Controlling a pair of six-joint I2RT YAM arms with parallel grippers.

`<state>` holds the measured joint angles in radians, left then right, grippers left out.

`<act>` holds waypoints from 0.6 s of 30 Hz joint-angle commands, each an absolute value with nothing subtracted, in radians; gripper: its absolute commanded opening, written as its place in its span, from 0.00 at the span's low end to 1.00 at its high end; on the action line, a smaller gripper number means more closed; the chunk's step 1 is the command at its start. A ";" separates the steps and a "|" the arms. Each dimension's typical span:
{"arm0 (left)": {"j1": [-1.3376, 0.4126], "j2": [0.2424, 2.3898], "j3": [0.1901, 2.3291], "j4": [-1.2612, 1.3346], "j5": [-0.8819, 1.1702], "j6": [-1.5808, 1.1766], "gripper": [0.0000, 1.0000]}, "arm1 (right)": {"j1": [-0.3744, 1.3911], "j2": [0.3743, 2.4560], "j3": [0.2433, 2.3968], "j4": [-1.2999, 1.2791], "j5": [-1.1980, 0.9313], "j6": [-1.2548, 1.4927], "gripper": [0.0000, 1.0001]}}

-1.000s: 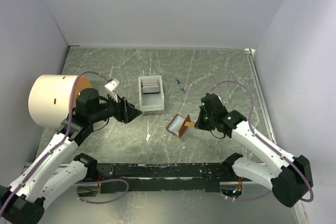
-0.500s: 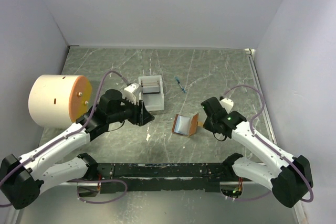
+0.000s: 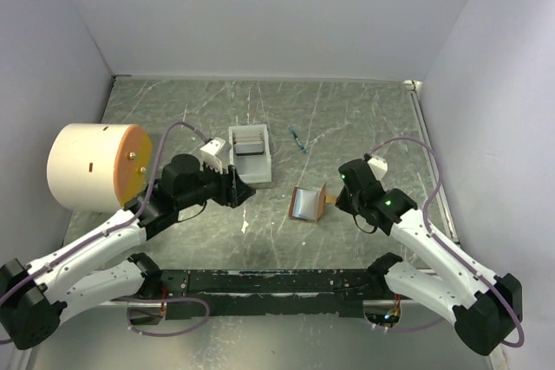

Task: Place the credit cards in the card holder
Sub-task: Open the card holder at the center of the board.

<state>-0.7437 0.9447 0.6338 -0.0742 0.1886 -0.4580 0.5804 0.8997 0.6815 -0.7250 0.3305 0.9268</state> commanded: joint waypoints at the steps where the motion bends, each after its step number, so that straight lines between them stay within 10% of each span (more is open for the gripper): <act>1: -0.751 0.868 0.645 -0.078 0.096 -0.456 0.66 | 0.580 0.864 0.721 -0.710 0.339 0.834 0.00; 18: -0.750 0.677 0.744 -0.391 -0.174 -0.505 0.65 | 0.680 0.965 0.862 -0.384 -0.253 0.580 0.00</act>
<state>-0.7456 0.7128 0.6983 -0.2947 -0.0830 -0.4984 0.6174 0.9142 0.8051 -0.4885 -0.1493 0.5987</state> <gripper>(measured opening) 0.652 0.024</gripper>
